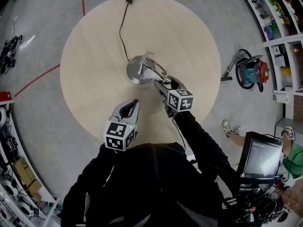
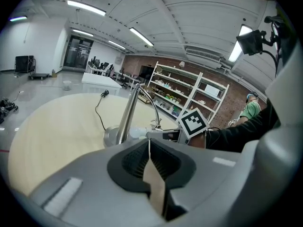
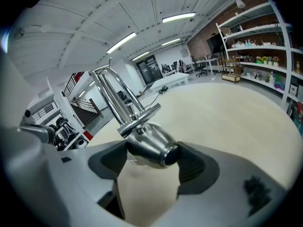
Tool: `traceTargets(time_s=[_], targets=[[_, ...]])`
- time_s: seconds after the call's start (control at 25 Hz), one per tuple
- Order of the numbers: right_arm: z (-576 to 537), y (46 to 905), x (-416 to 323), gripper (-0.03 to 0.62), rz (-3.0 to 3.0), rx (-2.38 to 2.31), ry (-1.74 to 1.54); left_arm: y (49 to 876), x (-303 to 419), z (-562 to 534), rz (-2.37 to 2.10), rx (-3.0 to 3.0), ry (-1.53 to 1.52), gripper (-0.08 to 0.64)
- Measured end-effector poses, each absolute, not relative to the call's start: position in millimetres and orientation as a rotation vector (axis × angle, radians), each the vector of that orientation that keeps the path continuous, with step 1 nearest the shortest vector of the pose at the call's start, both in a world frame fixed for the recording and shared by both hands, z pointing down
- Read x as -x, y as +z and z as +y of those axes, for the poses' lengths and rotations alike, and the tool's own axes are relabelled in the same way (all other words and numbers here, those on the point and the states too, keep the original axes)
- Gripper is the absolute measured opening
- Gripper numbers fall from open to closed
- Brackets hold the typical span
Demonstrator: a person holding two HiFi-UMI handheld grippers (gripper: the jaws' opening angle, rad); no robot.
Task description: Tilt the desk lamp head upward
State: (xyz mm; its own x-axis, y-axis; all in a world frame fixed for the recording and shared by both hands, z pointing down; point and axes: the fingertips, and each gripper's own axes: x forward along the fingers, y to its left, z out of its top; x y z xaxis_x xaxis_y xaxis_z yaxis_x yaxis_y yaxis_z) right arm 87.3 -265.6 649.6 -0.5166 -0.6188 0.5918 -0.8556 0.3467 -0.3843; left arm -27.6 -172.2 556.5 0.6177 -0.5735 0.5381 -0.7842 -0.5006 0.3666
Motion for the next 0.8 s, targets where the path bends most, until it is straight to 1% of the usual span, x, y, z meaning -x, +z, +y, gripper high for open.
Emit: traceTargets(time_s=[0.56,0.8], targets=[[-275,649,-114,0.332,-2.249,-1.339,0.905,558,30,-158,-1.136,-2.226,0.444,0.014],[-276,635,-116,0.313,-2.269,-1.332,0.861,555,31,-147,-1.143,-2.212,0.434,0.014]])
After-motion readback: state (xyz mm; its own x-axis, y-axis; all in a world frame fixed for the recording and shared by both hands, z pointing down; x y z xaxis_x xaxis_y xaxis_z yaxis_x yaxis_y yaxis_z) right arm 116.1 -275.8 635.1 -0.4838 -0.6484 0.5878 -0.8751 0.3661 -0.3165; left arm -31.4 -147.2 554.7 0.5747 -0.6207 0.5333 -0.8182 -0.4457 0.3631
